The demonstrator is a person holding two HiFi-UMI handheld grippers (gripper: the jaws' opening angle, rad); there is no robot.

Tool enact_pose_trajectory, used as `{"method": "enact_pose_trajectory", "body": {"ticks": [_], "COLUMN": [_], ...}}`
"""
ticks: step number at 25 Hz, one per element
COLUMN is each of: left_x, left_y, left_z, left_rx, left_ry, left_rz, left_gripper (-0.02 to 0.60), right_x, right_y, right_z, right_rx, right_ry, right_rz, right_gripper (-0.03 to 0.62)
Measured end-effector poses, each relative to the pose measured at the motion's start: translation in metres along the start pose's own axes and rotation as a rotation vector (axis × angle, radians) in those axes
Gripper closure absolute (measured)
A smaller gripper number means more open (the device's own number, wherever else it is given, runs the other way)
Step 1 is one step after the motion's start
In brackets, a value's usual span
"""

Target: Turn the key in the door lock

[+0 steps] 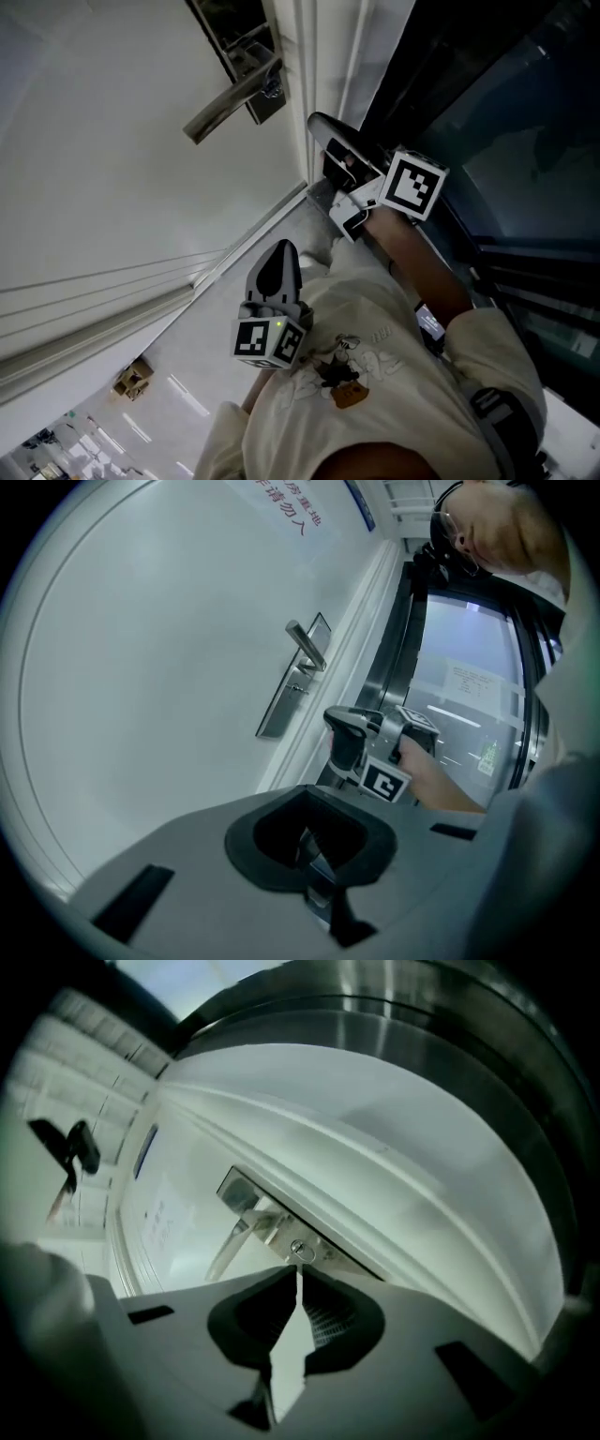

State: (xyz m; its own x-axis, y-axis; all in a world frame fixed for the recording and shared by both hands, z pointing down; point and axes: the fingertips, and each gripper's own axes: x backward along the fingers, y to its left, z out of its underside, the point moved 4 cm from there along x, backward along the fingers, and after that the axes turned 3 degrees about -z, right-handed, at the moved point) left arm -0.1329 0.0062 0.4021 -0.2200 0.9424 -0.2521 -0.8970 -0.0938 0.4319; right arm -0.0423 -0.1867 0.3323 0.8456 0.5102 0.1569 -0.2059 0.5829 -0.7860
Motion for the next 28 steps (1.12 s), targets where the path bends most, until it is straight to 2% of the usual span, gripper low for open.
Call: {"method": "enact_pose_trajectory", "body": {"ticks": [4,7,9,14,21,28], "left_x": [-0.006,-0.002,0.001,-0.006,-0.025,-0.020], "left_y": [-0.001,-0.008,-0.014,-0.038,-0.067,-0.080], "left_z": [0.001,0.004,0.008,0.015,0.015,0.026], "left_rx": [-0.004,-0.004,-0.002,0.012,-0.026,-0.031], "left_ry": [-0.011,-0.029,-0.027,-0.022,-0.014,0.023], "left_rz": [-0.010,-0.032,-0.044,-0.041,-0.006,-0.026], "left_gripper": [0.575,0.575,0.575,0.575,0.575,0.575], "right_x": [0.031,0.054,0.066,0.077,0.098,0.119], "right_y": [0.012,0.018,0.018,0.023,0.032,0.025], "right_z": [0.013,0.032,0.043,0.057,0.054,0.073], "right_rx": [0.406,0.578,0.604,0.584,0.717,0.665], "right_ry": [0.076,0.134,0.160,0.193,0.197,0.219], "right_rz": [0.064,0.094,0.107,0.085,0.095,0.115], "right_gripper": [0.586,0.586,0.588,0.588,0.588,0.588]}}
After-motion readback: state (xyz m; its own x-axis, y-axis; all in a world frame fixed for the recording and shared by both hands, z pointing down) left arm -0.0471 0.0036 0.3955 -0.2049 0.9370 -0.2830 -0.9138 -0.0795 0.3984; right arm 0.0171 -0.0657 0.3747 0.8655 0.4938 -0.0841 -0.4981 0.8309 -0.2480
